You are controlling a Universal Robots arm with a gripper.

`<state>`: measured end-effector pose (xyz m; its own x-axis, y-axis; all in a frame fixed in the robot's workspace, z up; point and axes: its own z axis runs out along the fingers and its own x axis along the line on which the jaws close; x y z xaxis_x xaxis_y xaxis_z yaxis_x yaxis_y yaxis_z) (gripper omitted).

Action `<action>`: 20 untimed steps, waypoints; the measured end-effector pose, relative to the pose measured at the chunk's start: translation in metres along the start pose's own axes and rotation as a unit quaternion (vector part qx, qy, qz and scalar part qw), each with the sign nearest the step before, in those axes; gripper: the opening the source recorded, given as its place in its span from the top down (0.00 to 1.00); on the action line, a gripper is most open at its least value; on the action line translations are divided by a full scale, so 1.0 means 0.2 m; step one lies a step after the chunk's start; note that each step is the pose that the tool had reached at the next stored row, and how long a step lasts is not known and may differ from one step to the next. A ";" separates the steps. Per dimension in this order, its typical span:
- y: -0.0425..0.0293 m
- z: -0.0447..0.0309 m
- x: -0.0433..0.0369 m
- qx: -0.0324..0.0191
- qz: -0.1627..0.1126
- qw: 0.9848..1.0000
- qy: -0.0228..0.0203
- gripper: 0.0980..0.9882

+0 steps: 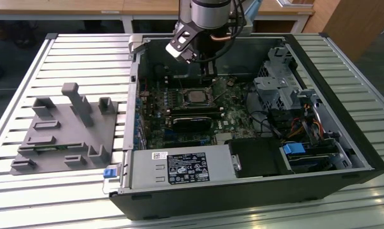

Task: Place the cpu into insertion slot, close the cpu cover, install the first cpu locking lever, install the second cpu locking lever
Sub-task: 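Close the cpu cover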

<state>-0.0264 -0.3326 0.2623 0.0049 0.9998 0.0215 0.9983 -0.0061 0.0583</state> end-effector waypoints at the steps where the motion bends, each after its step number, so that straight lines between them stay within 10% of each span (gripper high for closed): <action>1: 0.000 0.000 0.000 0.000 0.000 1.000 0.000 0.99; 20: 0.032 0.001 -0.001 0.000 0.000 1.000 0.000 0.99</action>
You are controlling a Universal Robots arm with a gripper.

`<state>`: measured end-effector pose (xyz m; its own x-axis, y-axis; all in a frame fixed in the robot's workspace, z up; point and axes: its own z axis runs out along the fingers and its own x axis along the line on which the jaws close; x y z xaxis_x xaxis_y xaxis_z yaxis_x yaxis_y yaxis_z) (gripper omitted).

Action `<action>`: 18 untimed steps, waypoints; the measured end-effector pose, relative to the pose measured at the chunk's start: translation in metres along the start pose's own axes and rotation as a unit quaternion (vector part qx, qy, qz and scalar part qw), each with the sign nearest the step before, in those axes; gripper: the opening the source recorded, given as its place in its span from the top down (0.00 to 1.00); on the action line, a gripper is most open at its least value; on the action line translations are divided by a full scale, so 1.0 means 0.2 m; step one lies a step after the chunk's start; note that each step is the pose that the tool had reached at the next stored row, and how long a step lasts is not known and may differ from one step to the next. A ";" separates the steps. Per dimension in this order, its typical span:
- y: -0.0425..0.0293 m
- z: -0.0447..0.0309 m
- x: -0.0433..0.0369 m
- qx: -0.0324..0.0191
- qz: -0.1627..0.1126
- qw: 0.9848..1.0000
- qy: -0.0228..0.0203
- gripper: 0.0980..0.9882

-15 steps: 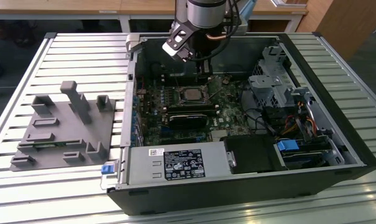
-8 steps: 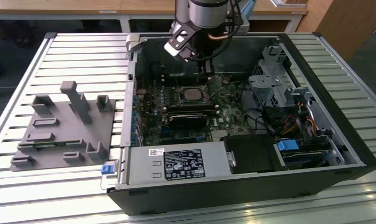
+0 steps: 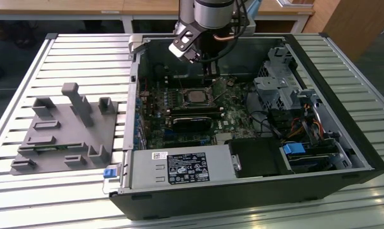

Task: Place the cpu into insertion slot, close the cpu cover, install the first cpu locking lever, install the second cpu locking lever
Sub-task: 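Close the cpu cover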

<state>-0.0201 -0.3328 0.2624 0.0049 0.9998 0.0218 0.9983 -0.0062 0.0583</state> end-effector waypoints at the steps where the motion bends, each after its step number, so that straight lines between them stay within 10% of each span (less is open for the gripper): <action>1: 0.001 0.000 0.000 0.000 0.000 1.000 0.000 0.99; 18: 0.034 0.002 0.000 0.000 0.000 1.000 0.000 0.99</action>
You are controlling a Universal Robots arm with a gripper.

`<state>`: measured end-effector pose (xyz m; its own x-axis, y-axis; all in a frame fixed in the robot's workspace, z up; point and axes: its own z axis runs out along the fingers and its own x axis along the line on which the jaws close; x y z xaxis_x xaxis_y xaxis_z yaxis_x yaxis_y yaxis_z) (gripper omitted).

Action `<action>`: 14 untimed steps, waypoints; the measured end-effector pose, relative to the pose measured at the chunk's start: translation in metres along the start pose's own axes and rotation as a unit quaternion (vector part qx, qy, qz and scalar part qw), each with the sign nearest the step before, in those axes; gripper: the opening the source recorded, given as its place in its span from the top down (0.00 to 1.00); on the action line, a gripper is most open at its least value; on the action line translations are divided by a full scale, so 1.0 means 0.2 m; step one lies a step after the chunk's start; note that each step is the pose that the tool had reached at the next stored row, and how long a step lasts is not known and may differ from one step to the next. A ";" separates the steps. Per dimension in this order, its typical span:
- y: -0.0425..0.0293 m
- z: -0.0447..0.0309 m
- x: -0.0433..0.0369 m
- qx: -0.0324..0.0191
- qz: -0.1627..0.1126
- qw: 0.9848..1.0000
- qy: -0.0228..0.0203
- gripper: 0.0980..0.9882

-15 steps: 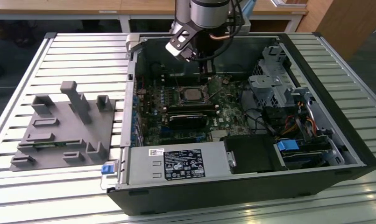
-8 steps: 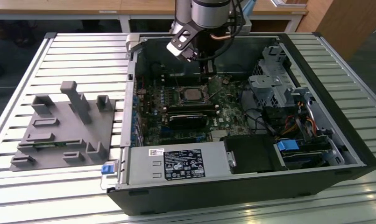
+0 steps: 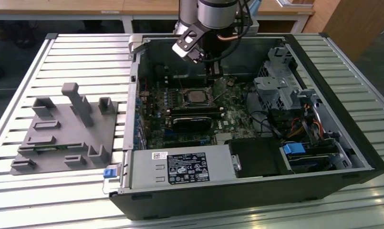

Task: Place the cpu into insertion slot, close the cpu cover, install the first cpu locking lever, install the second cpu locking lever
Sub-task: 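Close the cpu cover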

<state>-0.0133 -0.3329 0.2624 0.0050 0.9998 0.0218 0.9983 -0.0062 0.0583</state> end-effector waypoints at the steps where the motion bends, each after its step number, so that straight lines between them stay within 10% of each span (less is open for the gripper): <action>1: 0.001 0.000 0.000 0.000 0.000 1.000 0.000 0.99; 14: 0.007 -0.001 0.000 0.000 0.000 1.000 0.000 0.99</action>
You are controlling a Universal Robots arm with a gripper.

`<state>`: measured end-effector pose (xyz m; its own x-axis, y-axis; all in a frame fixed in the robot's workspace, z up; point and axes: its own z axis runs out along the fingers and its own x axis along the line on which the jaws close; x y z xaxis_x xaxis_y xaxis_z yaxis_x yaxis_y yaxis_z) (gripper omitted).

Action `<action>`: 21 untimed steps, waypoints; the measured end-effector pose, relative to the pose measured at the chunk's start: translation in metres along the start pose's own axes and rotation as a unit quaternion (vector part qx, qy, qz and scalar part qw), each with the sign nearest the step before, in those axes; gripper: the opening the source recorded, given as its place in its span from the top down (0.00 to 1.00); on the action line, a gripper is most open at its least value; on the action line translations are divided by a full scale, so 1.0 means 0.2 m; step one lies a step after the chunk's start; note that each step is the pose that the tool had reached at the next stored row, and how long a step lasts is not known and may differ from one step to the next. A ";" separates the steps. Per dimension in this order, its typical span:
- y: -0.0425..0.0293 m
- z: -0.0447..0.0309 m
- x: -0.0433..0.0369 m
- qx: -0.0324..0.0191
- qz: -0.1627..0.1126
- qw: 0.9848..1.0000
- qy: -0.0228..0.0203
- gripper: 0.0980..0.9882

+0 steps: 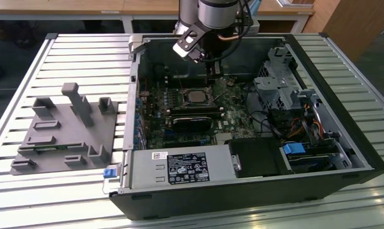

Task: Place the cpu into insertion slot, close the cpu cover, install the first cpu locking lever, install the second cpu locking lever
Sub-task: 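Close the cpu cover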

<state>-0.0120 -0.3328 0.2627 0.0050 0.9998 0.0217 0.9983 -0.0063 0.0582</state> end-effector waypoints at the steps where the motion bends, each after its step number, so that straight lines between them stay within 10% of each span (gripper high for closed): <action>1: 0.000 -0.002 0.000 0.000 0.000 1.000 0.000 0.99; 21: 0.063 -0.044 0.000 0.003 0.000 1.000 0.002 0.99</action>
<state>0.0002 -0.3330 0.2721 0.0051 0.9997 0.0251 0.9987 -0.0064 0.0513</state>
